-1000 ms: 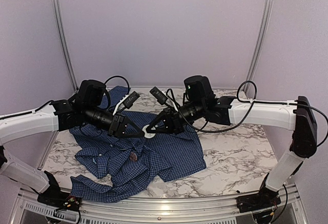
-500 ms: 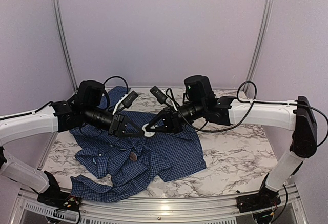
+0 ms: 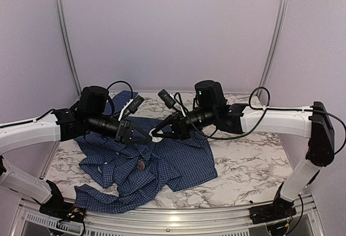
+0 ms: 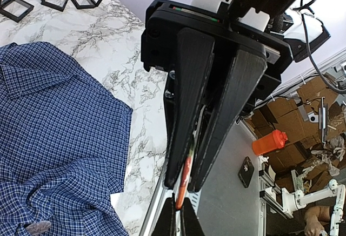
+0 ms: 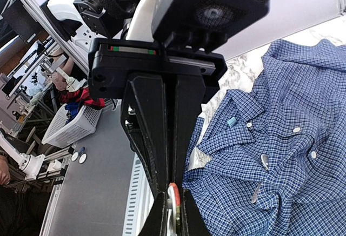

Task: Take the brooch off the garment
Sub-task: Close the brooch securely.

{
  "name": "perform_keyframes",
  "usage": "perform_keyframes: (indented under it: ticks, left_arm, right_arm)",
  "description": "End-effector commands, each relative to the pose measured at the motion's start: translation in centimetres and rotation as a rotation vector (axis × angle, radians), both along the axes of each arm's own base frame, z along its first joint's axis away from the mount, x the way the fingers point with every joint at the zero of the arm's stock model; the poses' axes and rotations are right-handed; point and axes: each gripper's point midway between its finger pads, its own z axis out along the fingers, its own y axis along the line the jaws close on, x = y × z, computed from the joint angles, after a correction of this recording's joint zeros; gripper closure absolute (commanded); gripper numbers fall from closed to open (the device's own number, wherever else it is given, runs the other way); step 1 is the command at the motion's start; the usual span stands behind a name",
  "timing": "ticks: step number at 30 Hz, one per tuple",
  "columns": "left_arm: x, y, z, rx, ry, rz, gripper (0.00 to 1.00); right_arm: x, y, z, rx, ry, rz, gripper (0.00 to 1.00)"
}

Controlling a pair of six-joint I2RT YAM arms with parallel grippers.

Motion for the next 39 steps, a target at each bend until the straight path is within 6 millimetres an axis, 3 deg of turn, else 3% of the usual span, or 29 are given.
perform_keyframes:
  ticks: [1,9,20,32,39]
  left_arm:
    - [0.9,-0.5,2.7,-0.091,-0.088,0.034,1.0]
    - [0.8,-0.4,2.4,-0.09,-0.078,0.034,1.0]
    - [1.1,0.7,1.5,-0.056,-0.055,0.021,1.0]
    - [0.1,0.9,1.4,-0.011,-0.098,-0.066,1.0]
    - [-0.2,0.9,1.5,0.0,-0.114,-0.088,1.0]
  right_arm:
    - [-1.0,1.1,0.2,0.023,-0.022,0.006,0.92]
    - [-0.8,1.0,-0.2,0.007,-0.037,-0.004,0.93]
    - [-2.1,0.3,0.2,-0.002,-0.059,0.058,0.91]
    - [-2.3,0.2,0.6,0.006,-0.034,0.095,0.89]
    - [-2.7,0.3,0.7,0.008,-0.01,0.128,0.84]
